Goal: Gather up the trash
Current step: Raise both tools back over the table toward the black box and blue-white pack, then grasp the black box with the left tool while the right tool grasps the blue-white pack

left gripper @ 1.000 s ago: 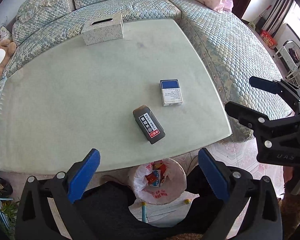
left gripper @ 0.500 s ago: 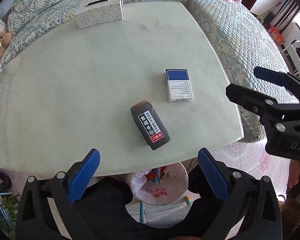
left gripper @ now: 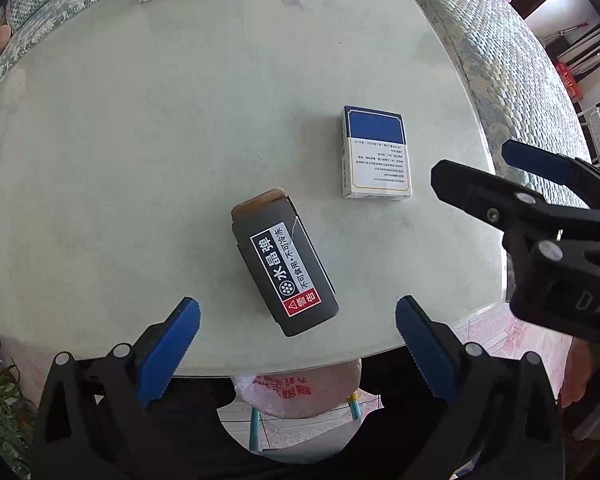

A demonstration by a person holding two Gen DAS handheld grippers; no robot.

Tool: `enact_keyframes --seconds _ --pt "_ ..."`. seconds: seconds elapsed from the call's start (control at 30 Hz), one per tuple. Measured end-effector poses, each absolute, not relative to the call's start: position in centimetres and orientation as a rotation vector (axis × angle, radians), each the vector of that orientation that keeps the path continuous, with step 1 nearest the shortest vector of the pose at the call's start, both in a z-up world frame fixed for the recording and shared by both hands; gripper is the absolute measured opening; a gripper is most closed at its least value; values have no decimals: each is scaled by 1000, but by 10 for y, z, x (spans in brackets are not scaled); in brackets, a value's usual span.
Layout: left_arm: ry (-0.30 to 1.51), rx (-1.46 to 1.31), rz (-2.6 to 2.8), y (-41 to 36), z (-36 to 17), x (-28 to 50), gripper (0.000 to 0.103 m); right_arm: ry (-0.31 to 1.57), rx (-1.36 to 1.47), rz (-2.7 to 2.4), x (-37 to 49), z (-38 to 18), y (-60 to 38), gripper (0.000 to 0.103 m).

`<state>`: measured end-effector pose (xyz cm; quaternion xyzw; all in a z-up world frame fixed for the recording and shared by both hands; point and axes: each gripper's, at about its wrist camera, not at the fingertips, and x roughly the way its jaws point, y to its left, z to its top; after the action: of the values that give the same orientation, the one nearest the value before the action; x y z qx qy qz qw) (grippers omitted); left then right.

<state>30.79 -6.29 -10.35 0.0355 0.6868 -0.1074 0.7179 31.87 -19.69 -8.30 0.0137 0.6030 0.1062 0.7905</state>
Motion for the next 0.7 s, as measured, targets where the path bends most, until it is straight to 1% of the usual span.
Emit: enact_keyframes --seconds 0.37,0.7 --pt "1599 23 -189 -62 -161 338 96 1377 41 208 349 -134 -197 88" --pt "1629 11 -135 -54 -190 347 96 1426 -8 157 373 -169 -189 88"
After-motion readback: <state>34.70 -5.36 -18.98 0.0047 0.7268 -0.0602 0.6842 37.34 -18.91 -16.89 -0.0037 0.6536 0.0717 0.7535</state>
